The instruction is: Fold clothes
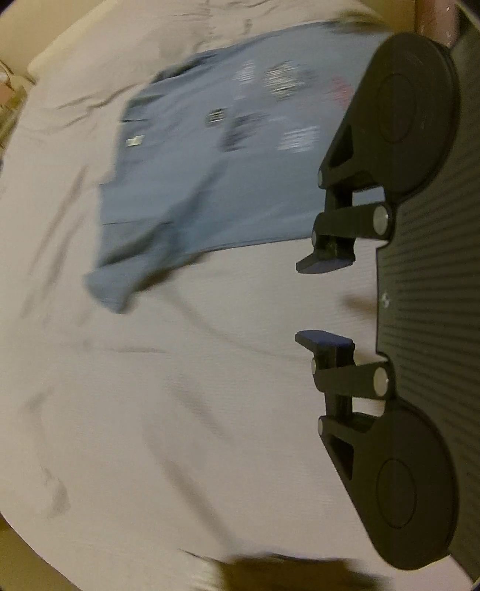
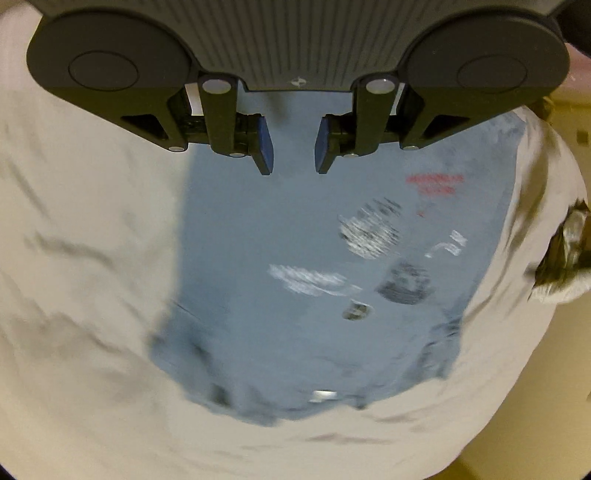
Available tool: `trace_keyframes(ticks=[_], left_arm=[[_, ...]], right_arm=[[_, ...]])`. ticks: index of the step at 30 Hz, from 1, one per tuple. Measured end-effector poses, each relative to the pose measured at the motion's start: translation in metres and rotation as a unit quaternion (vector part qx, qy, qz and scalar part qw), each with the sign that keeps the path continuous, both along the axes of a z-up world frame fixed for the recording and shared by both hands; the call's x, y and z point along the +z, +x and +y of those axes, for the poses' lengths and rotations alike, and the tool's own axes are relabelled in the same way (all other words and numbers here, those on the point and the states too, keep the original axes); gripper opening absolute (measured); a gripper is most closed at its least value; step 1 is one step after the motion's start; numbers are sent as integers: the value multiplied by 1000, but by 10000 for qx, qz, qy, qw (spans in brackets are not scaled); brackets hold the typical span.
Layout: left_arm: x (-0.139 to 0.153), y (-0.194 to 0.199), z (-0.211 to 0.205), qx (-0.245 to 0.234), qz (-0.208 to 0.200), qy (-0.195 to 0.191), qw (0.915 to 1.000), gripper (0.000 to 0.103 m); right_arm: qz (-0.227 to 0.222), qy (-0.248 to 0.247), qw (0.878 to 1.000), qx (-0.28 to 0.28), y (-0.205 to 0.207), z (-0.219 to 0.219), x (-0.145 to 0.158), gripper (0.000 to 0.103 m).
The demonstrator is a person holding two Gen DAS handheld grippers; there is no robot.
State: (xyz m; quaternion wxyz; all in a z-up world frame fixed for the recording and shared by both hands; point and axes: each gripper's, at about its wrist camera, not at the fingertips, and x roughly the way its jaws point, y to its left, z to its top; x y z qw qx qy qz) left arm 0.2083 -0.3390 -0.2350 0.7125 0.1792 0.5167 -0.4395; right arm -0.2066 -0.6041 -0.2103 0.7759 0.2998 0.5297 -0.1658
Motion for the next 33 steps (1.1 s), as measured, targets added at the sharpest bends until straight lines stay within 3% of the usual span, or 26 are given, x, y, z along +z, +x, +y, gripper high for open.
trace_keyframes(ticks=[5, 7, 12, 14, 15, 16, 19, 23, 28, 33], left_arm=[[-33, 76, -80, -129, 98, -498, 9986, 33], [-49, 102, -109, -50, 248, -657, 9975, 40], [-84, 127, -149, 127, 802, -822, 9933, 44], [-94, 126, -157, 18, 842, -780, 9934, 39], [-95, 123, -157, -54, 800, -775, 9938, 24], [-95, 119, -156, -130, 741, -778, 9941, 0], [-78, 104, -138, -176, 249, -932, 9952, 1], [-49, 83, -91, 368, -382, -917, 9944, 1], [-61, 65, -60, 898, -324, -689, 9930, 1], [-66, 58, -57, 1053, -463, -924, 9891, 1]], right_arm=[[-215, -353, 9978, 512, 101, 11, -7, 34], [-324, -527, 9941, 894, 148, 10, -11, 34], [-578, -999, 9720, 2046, 252, 2, -17, 37], [-639, -1133, 9630, 2359, 287, -3, -19, 40], [-674, -1150, 9599, 2465, 302, -8, -21, 41], [-708, -1167, 9567, 2569, 318, -12, -23, 42], [-833, -1190, 9474, 2850, 360, -22, -28, 42], [-968, -1164, 9323, 3285, 408, -23, -38, 45], [-949, -1090, 9050, 4001, 460, -5, -56, 49], [-895, -1000, 8729, 4691, 488, 16, -72, 49]])
